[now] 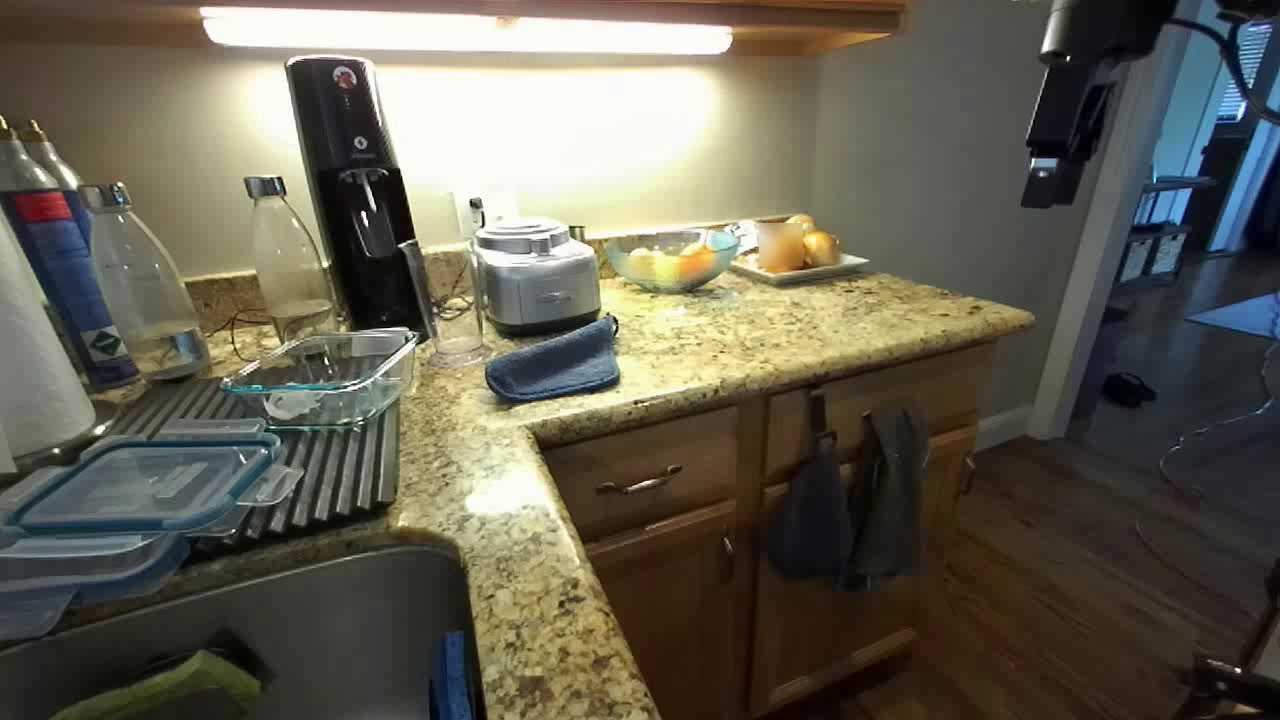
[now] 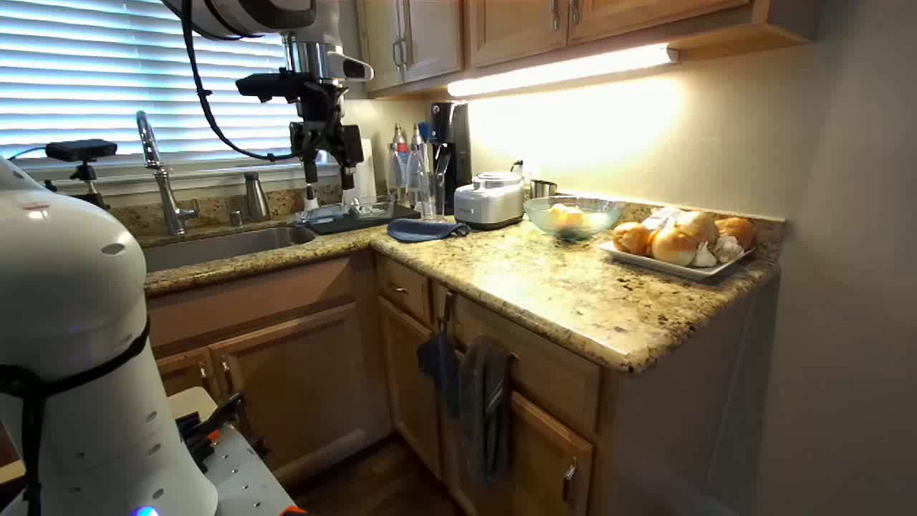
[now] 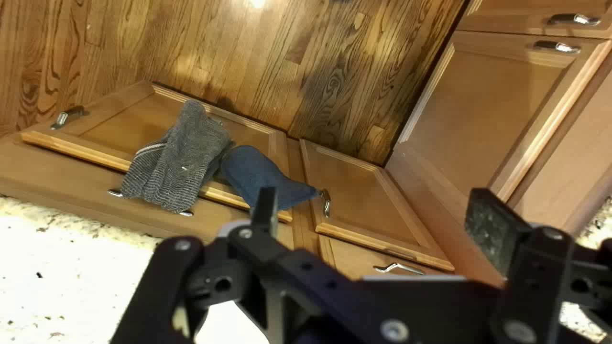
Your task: Take the blue towel hanging to the drawer and put it on the counter
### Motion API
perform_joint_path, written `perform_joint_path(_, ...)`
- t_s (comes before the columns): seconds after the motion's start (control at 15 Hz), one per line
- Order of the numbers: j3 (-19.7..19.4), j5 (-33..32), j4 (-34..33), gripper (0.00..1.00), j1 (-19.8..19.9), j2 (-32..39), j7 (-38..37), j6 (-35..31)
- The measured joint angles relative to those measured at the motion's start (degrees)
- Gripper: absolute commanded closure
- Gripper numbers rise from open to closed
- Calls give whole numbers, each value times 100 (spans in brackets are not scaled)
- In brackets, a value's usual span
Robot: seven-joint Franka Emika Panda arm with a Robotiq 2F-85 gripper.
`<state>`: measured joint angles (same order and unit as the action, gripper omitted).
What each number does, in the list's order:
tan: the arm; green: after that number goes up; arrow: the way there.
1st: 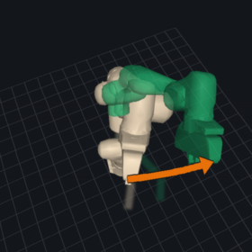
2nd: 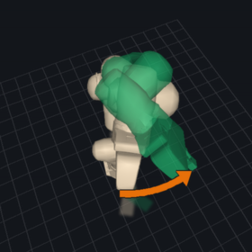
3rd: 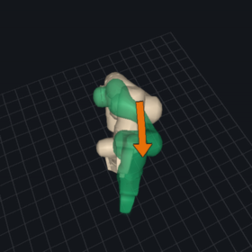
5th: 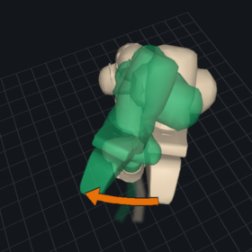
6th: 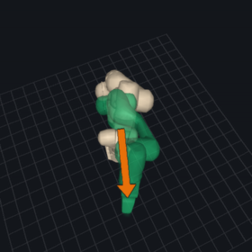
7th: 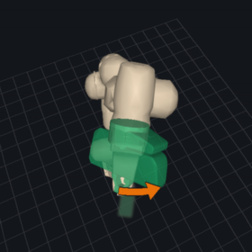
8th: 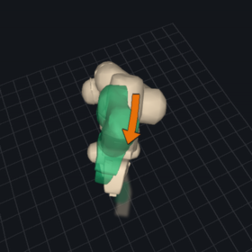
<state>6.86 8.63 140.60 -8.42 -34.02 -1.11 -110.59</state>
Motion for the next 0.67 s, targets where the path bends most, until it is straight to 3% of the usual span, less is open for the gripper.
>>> perform_joint_path(0.67, 31, -67, 9, 0, 29, 69, -2, -130)
